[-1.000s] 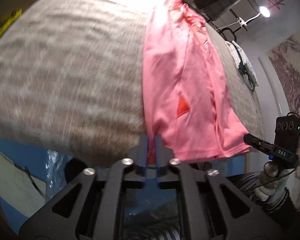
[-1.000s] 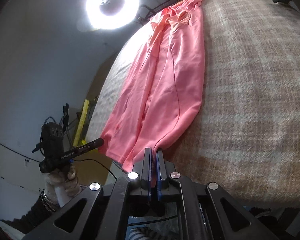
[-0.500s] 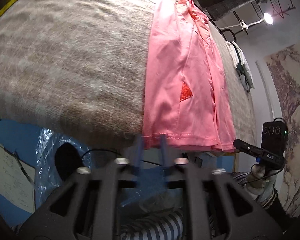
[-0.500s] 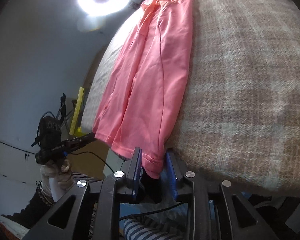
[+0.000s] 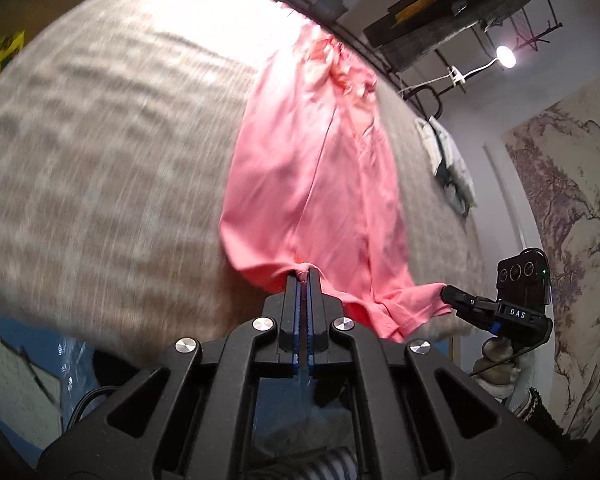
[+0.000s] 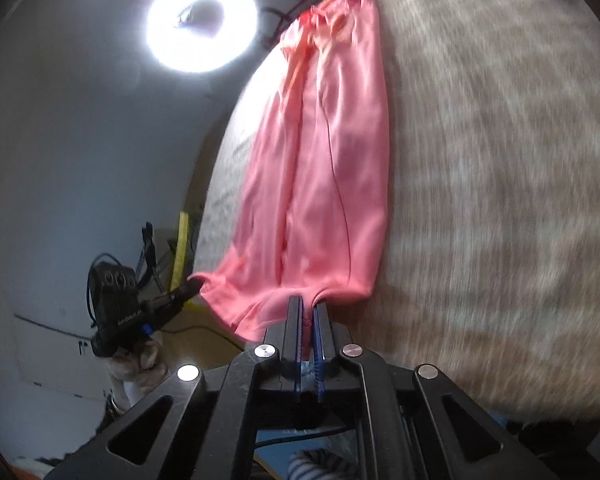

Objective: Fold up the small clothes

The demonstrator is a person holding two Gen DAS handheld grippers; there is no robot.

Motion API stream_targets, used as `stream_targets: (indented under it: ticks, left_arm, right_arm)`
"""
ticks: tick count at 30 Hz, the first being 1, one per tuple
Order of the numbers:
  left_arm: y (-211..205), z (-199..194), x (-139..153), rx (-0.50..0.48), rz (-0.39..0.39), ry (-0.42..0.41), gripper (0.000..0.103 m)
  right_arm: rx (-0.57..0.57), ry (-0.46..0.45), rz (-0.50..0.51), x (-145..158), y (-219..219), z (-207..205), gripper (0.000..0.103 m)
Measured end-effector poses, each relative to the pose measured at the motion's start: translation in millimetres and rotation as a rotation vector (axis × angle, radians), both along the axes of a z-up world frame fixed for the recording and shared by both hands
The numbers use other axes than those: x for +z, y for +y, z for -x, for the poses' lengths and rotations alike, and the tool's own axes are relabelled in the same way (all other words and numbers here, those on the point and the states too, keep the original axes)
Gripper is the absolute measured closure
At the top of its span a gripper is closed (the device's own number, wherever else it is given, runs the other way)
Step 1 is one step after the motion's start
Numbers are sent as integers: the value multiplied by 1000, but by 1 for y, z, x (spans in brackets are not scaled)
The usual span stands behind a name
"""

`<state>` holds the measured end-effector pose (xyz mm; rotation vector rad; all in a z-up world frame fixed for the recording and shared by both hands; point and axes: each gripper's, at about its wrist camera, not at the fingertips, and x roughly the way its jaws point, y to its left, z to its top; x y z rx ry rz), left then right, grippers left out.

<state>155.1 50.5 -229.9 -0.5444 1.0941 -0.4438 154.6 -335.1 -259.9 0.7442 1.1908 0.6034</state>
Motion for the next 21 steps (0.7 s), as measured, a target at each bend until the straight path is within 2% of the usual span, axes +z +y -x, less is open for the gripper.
stream_targets:
  ticks: [7, 12, 16, 21]
  left_arm:
    - [-7, -59, 23, 18, 8, -49, 103]
    - [-18, -116, 29, 16, -31, -78, 103]
    - [-24, -163, 19, 27, -52, -76, 103]
    - [-31, -203, 2, 22, -85, -58, 103]
  right_arm:
    - [-31, -67, 29, 32, -5, -49, 101]
    - [-44, -88, 63, 41, -10, -92, 101]
    - [-79, -88, 79, 41, -14, -131, 101]
    - [-115, -66, 91, 31, -14, -172, 101]
